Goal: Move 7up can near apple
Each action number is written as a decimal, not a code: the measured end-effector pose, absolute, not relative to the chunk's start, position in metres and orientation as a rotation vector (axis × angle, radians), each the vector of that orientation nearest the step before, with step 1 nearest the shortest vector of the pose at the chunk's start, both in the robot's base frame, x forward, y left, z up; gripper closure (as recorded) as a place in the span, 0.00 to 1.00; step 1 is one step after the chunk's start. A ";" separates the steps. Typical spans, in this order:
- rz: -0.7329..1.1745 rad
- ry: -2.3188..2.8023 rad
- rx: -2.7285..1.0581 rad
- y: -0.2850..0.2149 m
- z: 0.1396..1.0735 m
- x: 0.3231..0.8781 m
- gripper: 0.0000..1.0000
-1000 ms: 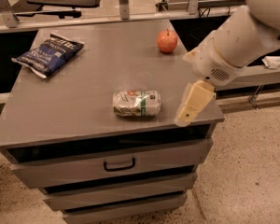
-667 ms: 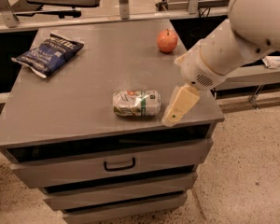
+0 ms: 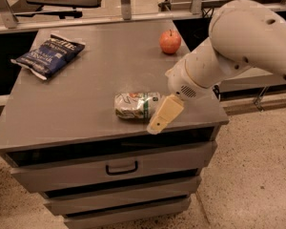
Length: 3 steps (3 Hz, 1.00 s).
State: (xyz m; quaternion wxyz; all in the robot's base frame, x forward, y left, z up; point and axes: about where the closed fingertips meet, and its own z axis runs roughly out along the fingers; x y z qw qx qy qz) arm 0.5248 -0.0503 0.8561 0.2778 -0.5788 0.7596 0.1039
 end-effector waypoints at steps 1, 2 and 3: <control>0.329 2.055 -1.535 -0.034 0.846 0.522 0.16; 0.348 2.069 -1.523 -0.029 0.842 0.521 0.39; 0.319 2.073 -1.491 -0.040 0.850 0.528 0.63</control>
Offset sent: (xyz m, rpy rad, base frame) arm -0.0032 0.0248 -0.0206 0.0504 0.0686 -0.0309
